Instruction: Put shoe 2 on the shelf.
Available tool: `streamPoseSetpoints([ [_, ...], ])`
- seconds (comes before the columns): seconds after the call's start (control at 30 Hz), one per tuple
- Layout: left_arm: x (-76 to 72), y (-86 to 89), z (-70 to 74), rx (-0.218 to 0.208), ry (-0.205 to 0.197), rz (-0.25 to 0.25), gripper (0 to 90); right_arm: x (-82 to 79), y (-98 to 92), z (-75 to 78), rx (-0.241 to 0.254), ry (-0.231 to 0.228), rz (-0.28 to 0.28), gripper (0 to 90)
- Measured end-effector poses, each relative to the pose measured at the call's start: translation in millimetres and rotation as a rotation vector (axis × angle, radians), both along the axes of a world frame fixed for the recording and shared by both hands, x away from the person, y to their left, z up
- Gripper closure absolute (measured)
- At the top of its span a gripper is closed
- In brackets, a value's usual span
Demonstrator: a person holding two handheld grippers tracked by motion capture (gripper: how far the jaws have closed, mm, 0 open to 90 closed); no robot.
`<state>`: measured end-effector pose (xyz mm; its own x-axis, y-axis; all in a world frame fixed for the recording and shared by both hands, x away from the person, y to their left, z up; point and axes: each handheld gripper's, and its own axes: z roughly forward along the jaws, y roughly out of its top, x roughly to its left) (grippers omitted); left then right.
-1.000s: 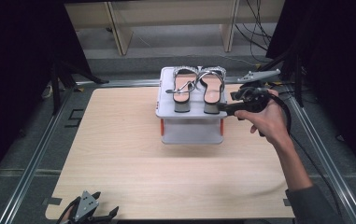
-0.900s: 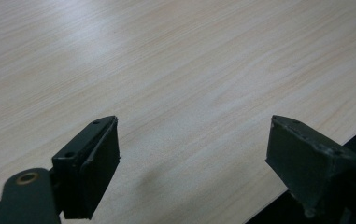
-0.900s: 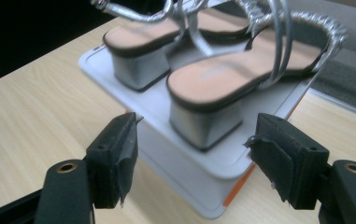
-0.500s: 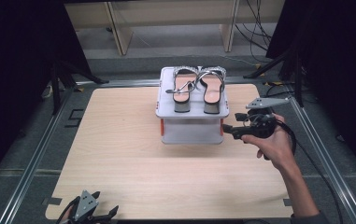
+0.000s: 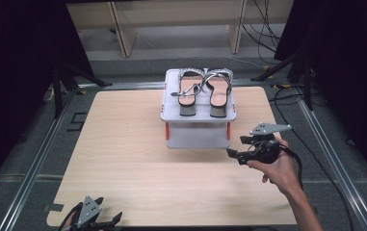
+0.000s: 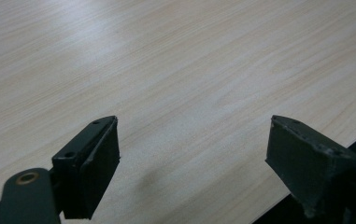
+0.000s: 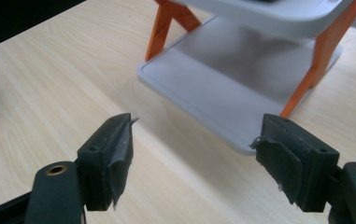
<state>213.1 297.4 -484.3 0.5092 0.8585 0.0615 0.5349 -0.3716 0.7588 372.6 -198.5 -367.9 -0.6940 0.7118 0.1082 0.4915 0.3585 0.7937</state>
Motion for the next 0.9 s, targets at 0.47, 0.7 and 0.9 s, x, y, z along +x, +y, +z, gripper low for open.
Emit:
streamPoseSetpoints([
  [0.47, 0.2, 0.6, 0.4, 0.005, 0.002, -0.004, 16.7, -27.4, 3.5, -55.1, -0.119, 0.088, 0.026, 25.4],
  [0.7, 0.1, 0.8, 0.6, 0.005, 0.002, -0.006, 16.7, -40.4, 4.0, -72.5, -0.139, 0.144, 0.043, 24.5],
  [0.9, 0.0, 0.8, 0.9, 0.006, 0.001, -0.007, 16.7, -53.8, 4.7, -76.3, -0.178, 0.133, 0.065, 23.6],
])
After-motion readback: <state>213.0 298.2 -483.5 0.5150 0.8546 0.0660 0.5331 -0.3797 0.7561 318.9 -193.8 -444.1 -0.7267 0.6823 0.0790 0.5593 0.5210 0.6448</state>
